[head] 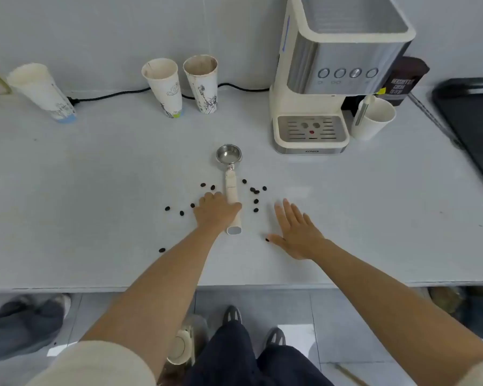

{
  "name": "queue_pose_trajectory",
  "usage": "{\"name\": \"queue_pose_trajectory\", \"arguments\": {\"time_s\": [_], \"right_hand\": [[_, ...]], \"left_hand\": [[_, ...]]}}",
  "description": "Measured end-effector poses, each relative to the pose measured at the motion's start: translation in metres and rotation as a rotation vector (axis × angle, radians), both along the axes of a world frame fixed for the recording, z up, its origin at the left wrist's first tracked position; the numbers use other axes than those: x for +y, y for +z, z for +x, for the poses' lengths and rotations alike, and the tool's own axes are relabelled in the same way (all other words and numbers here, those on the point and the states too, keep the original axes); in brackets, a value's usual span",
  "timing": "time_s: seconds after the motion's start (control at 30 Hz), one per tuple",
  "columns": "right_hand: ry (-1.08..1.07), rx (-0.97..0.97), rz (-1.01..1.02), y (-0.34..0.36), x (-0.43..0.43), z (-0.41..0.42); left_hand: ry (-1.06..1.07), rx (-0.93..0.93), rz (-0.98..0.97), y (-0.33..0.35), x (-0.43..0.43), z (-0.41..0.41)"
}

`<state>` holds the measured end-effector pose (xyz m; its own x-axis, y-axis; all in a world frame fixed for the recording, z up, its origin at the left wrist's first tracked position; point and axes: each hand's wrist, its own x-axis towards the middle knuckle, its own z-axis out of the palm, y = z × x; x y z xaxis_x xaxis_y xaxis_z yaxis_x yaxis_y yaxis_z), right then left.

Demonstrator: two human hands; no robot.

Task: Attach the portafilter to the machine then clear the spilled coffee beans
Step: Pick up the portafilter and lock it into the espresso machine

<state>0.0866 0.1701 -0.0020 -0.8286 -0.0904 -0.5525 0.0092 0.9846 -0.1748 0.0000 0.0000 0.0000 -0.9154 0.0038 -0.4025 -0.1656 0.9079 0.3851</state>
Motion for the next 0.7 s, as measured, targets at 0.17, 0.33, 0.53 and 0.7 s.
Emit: {"name": "queue_pose_trajectory", "arguments": {"time_s": [0.17, 0.33, 0.53, 0.7], "right_hand": [[0.032, -0.042, 0.044, -0.018, 0.001, 0.004], [0.050, 0.015, 0.057, -0.028, 0.001, 0.008], [0.044, 0.024, 0.048, -0.032, 0.003, 0.009], [0.057, -0.010, 0.056, -0.025, 0.002, 0.007]], "left_hand": [[0.057, -0.014, -0.008, -0.005, 0.012, -0.011], [0.071, -0.041, -0.066, -0.008, 0.018, -0.021], [0.177, -0.056, 0.045, -0.004, 0.011, -0.020], [0.160, -0.069, 0.064, 0.012, -0.002, -0.027]]}}
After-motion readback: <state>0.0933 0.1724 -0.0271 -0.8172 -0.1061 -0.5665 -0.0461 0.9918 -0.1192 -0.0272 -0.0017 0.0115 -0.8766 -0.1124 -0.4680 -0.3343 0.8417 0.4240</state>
